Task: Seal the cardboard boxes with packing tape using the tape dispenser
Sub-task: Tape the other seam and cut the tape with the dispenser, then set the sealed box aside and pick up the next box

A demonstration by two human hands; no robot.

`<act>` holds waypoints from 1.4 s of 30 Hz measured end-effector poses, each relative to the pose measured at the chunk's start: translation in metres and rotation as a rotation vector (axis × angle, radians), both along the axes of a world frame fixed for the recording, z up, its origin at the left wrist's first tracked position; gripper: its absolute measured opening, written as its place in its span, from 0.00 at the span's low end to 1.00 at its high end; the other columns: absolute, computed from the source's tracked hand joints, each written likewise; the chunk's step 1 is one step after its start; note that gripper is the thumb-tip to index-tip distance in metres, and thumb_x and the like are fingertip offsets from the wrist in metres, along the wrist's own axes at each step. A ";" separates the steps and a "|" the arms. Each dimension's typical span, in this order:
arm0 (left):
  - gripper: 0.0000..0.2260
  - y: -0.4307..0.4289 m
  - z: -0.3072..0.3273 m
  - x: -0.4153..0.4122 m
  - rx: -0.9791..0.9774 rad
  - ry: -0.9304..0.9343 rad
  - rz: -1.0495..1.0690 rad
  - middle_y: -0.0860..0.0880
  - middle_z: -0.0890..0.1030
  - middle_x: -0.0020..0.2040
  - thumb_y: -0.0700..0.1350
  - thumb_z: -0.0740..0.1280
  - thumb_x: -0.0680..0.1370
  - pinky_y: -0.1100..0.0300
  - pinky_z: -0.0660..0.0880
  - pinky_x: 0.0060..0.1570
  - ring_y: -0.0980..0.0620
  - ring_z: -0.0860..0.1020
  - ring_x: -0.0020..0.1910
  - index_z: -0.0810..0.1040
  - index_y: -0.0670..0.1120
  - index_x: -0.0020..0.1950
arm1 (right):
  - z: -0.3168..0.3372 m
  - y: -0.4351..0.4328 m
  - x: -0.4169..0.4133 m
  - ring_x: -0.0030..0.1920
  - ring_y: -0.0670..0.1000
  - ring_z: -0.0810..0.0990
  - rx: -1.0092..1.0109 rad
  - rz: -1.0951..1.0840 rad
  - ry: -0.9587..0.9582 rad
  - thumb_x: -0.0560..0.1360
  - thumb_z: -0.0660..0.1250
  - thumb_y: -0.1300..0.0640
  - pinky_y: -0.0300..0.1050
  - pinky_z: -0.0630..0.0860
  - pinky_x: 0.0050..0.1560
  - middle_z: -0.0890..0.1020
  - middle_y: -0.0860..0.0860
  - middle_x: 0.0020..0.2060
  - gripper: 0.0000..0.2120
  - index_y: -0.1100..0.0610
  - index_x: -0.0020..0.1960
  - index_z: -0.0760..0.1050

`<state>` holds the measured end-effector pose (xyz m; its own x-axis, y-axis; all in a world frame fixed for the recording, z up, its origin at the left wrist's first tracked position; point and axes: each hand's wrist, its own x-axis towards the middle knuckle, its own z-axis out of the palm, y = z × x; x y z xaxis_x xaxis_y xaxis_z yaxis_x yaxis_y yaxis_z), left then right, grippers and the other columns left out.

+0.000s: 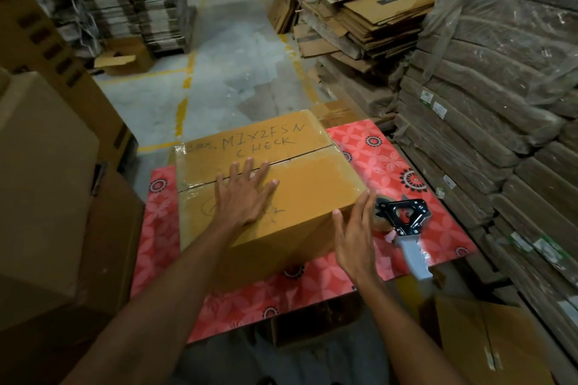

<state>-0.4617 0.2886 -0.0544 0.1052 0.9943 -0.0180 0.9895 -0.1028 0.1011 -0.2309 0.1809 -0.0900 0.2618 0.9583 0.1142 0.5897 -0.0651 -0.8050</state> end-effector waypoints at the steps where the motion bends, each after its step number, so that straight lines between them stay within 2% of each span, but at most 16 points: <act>1: 0.31 -0.006 0.002 -0.011 0.016 -0.002 0.050 0.50 0.49 0.83 0.72 0.40 0.79 0.30 0.47 0.75 0.38 0.48 0.81 0.48 0.65 0.81 | -0.002 0.000 -0.005 0.80 0.52 0.47 -0.006 -0.023 0.024 0.83 0.50 0.38 0.52 0.70 0.65 0.29 0.47 0.79 0.38 0.48 0.79 0.27; 3: 0.31 -0.016 0.004 -0.031 0.022 -0.024 0.168 0.48 0.51 0.83 0.72 0.42 0.79 0.28 0.45 0.74 0.34 0.48 0.80 0.51 0.64 0.81 | -0.008 0.000 -0.020 0.81 0.58 0.50 -0.015 -0.079 0.091 0.82 0.47 0.34 0.60 0.66 0.72 0.31 0.48 0.79 0.40 0.47 0.78 0.25; 5: 0.33 -0.022 0.007 -0.049 -0.006 -0.068 0.270 0.47 0.48 0.84 0.73 0.43 0.79 0.30 0.41 0.75 0.33 0.45 0.80 0.50 0.62 0.81 | -0.008 -0.004 -0.039 0.81 0.55 0.46 -0.065 -0.087 0.174 0.83 0.49 0.37 0.48 0.56 0.76 0.32 0.51 0.80 0.40 0.53 0.79 0.26; 7: 0.35 -0.025 0.008 -0.062 -0.054 -0.132 0.326 0.48 0.44 0.84 0.73 0.45 0.79 0.33 0.37 0.75 0.35 0.40 0.81 0.47 0.59 0.83 | -0.004 -0.012 -0.062 0.81 0.54 0.46 -0.128 -0.073 0.249 0.82 0.49 0.38 0.38 0.53 0.68 0.32 0.52 0.80 0.41 0.56 0.79 0.27; 10: 0.40 -0.025 0.010 -0.070 -0.097 -0.188 0.336 0.50 0.41 0.83 0.73 0.47 0.79 0.33 0.39 0.75 0.39 0.38 0.81 0.43 0.53 0.84 | 0.000 -0.025 -0.105 0.81 0.56 0.50 -0.244 -0.019 0.325 0.80 0.52 0.34 0.40 0.59 0.64 0.30 0.52 0.78 0.46 0.56 0.78 0.26; 14: 0.42 -0.032 0.017 -0.074 -0.112 -0.101 0.283 0.45 0.49 0.83 0.72 0.48 0.79 0.32 0.52 0.75 0.35 0.48 0.80 0.48 0.44 0.83 | 0.008 -0.017 -0.146 0.81 0.56 0.46 -0.281 -0.034 0.452 0.73 0.67 0.32 0.52 0.59 0.75 0.24 0.48 0.75 0.61 0.56 0.76 0.21; 16: 0.44 -0.045 0.026 -0.073 -0.111 -0.048 0.305 0.41 0.56 0.81 0.72 0.48 0.79 0.35 0.56 0.75 0.33 0.55 0.77 0.53 0.39 0.82 | 0.012 0.006 -0.133 0.81 0.56 0.49 -0.282 -0.067 0.472 0.73 0.74 0.40 0.53 0.58 0.76 0.33 0.51 0.80 0.61 0.55 0.79 0.27; 18: 0.42 -0.066 0.039 -0.065 -0.074 0.103 0.265 0.36 0.66 0.76 0.69 0.48 0.80 0.42 0.60 0.73 0.35 0.64 0.73 0.62 0.35 0.78 | 0.021 0.031 -0.105 0.78 0.56 0.62 -0.265 -0.056 0.451 0.69 0.77 0.40 0.53 0.62 0.75 0.55 0.53 0.82 0.57 0.51 0.83 0.42; 21: 0.30 -0.091 0.055 -0.063 -0.011 0.136 0.164 0.39 0.80 0.62 0.64 0.55 0.82 0.47 0.65 0.66 0.42 0.73 0.64 0.78 0.39 0.64 | 0.035 0.052 -0.084 0.60 0.54 0.82 -0.148 0.047 0.221 0.72 0.75 0.45 0.51 0.77 0.62 0.82 0.51 0.62 0.28 0.50 0.70 0.74; 23: 0.25 -0.093 0.055 -0.086 0.036 0.016 0.189 0.42 0.80 0.61 0.63 0.59 0.80 0.45 0.65 0.64 0.42 0.71 0.65 0.78 0.44 0.62 | 0.041 0.050 -0.097 0.54 0.54 0.84 -0.108 0.064 0.147 0.79 0.69 0.52 0.48 0.79 0.56 0.85 0.51 0.56 0.17 0.55 0.66 0.77; 28: 0.42 -0.073 0.019 -0.186 -0.129 -0.279 0.406 0.44 0.50 0.83 0.79 0.53 0.71 0.28 0.51 0.73 0.31 0.49 0.79 0.57 0.60 0.80 | 0.029 -0.023 -0.149 0.60 0.50 0.79 -0.180 0.052 0.278 0.77 0.66 0.37 0.53 0.73 0.63 0.76 0.42 0.63 0.33 0.46 0.77 0.61; 30: 0.40 -0.076 0.017 -0.207 -0.154 -0.551 0.441 0.48 0.44 0.83 0.72 0.64 0.74 0.34 0.72 0.65 0.33 0.49 0.80 0.53 0.62 0.81 | 0.017 -0.043 -0.160 0.66 0.55 0.77 -0.202 0.011 0.341 0.72 0.65 0.29 0.60 0.73 0.65 0.74 0.43 0.70 0.38 0.38 0.77 0.56; 32: 0.44 -0.076 0.012 -0.221 -0.126 -0.892 0.488 0.48 0.53 0.81 0.63 0.76 0.71 0.48 0.83 0.34 0.33 0.61 0.75 0.56 0.61 0.81 | 0.013 -0.047 -0.167 0.68 0.59 0.74 -0.287 -0.040 0.468 0.69 0.66 0.26 0.68 0.75 0.63 0.69 0.42 0.73 0.39 0.28 0.74 0.51; 33: 0.47 -0.075 0.008 -0.227 -0.115 -1.022 0.536 0.47 0.61 0.79 0.61 0.81 0.66 0.48 0.82 0.29 0.35 0.69 0.70 0.59 0.61 0.79 | 0.012 -0.046 -0.169 0.69 0.60 0.73 -0.315 -0.066 0.542 0.68 0.67 0.25 0.71 0.75 0.62 0.68 0.43 0.75 0.40 0.25 0.73 0.50; 37: 0.50 -0.064 -0.015 -0.247 -0.223 -1.438 0.648 0.43 0.81 0.63 0.53 0.89 0.49 0.30 0.79 0.36 0.37 0.83 0.54 0.75 0.51 0.69 | 0.016 -0.034 -0.173 0.71 0.58 0.71 -0.263 -0.137 0.653 0.64 0.72 0.29 0.70 0.72 0.64 0.70 0.46 0.75 0.40 0.24 0.72 0.58; 42: 0.48 -0.071 0.043 -0.226 -0.103 -1.456 0.636 0.48 0.75 0.65 0.52 0.86 0.59 0.34 0.81 0.35 0.40 0.77 0.61 0.68 0.51 0.74 | 0.044 0.008 -0.153 0.63 0.59 0.79 -0.213 -0.116 0.721 0.61 0.73 0.33 0.71 0.77 0.58 0.79 0.51 0.66 0.31 0.20 0.62 0.67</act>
<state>-0.6880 0.2177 -0.0114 -0.3218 0.8820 -0.3444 -0.0770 0.3381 0.9379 -0.3843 0.1887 -0.0461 0.3022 0.9022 -0.3077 -0.0975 -0.2918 -0.9515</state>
